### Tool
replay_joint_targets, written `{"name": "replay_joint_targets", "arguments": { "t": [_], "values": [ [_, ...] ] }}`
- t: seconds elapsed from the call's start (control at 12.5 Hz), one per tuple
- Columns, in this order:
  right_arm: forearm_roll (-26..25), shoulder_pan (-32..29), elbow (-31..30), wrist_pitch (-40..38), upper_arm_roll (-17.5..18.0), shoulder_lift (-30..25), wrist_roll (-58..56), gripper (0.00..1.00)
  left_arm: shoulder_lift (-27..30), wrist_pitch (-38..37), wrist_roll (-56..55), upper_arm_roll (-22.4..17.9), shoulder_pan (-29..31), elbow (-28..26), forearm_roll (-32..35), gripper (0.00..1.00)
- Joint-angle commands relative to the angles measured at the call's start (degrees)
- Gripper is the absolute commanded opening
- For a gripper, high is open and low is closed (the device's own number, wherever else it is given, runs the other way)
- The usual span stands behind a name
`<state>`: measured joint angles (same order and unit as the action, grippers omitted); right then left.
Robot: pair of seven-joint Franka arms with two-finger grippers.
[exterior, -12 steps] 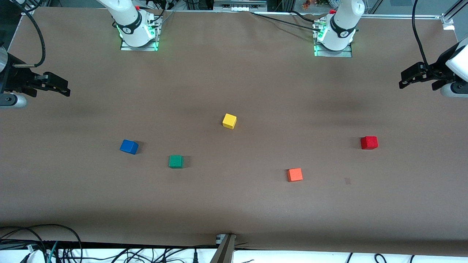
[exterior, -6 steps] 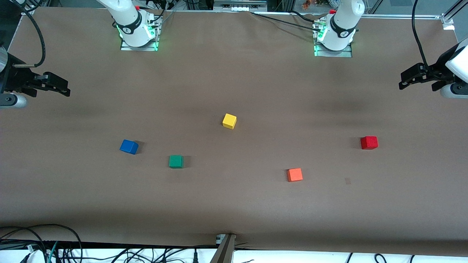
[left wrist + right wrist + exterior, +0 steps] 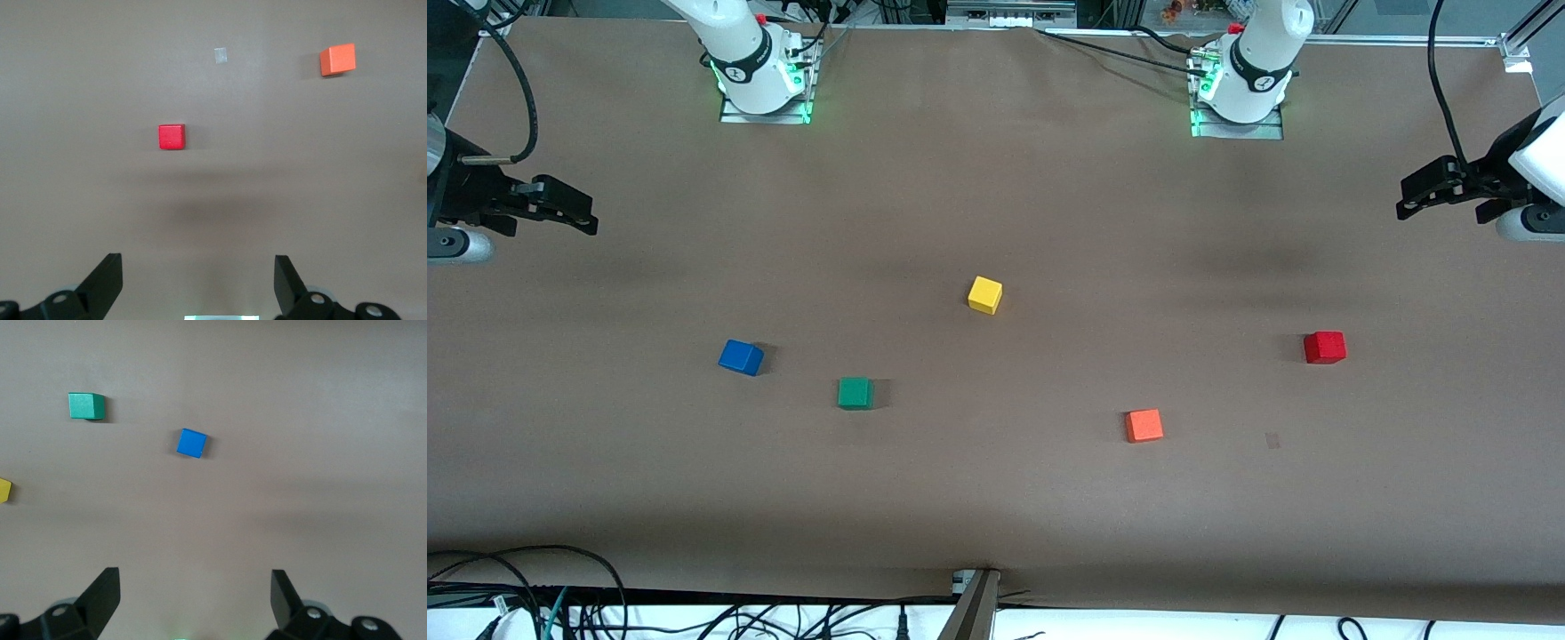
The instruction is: Pass red block to right arm, stack on blue
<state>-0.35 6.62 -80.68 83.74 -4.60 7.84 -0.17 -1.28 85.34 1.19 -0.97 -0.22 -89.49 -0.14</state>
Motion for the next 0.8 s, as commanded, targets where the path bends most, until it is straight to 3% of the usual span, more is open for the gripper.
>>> {"name": "replay_joint_targets", "arguments": {
  "t": [0.0, 0.32, 0.56, 0.72],
  "values": [
    [0.8, -0.5, 0.4, 0.2, 0.1, 0.0, -0.8, 1.0, -0.9, -0.1, 0.2, -0.5, 0.9, 1.2, 0.8, 1.0],
    [0.8, -0.5, 0.3, 0.8, 0.1, 0.1, -0.8, 1.0, -2.4, 4.6, 0.7, -0.3, 0.9, 1.2, 0.5, 1.0],
    [0.9, -0.5, 0.3, 0.8, 0.1, 0.0, -0.6, 1.0, -3.5, 4.1, 0.7, -0.5, 1.1, 1.1, 1.1, 1.0],
    [0.9, -0.5, 0.3, 0.8, 0.1, 0.0, -0.6, 1.0, -4.8, 4.1, 0.9, -0.4, 1.0, 1.1, 5.2, 1.0]
  ]
}}
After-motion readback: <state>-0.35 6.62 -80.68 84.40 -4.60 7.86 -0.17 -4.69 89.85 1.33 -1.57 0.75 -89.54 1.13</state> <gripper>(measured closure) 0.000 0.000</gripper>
